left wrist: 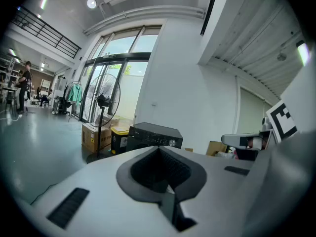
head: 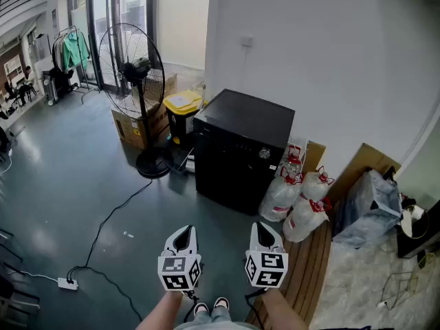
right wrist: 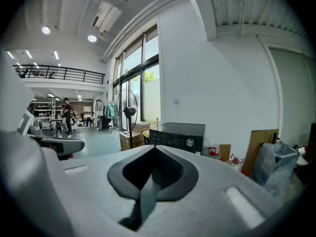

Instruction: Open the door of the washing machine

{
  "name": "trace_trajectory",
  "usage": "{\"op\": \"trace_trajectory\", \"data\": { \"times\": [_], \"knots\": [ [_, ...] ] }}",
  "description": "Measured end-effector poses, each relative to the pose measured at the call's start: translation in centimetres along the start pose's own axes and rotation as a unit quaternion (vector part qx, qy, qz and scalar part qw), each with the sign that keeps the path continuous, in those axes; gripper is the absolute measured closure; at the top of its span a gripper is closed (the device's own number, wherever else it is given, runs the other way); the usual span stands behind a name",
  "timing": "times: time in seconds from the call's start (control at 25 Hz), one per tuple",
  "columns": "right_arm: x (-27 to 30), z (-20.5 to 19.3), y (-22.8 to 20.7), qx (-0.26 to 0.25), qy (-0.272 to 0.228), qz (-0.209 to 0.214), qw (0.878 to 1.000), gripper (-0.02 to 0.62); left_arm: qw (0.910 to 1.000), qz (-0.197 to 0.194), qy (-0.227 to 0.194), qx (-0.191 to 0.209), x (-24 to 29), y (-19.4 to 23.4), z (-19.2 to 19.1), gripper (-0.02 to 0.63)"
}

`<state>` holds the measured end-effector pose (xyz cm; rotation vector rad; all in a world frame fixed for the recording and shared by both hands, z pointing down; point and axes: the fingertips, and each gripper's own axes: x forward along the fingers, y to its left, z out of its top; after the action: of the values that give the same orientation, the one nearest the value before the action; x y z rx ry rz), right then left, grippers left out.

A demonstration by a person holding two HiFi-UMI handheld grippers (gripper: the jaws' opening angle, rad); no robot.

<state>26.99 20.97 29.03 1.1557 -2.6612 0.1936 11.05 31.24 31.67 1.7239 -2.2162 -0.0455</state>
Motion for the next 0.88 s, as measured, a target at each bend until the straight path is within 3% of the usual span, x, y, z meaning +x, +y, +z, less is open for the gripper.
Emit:
{"op": "trace_trajectory", "data": {
  "times": [0.56,0.88],
  "knots": [
    [0.8,0.4,2.7,0.012,-0.010,-0.007,1.000,0.591,0.9999,-0.012,0.001,-0.002,0.3,2.6,0.5,0.613],
    [2.5,-1.6,1.8,0.044,0.013,-0.022,0.999,0.591,0.9996,-0.021,0.018,-0.002,2.2,3.4,-0.6,0.612]
  ]
}}
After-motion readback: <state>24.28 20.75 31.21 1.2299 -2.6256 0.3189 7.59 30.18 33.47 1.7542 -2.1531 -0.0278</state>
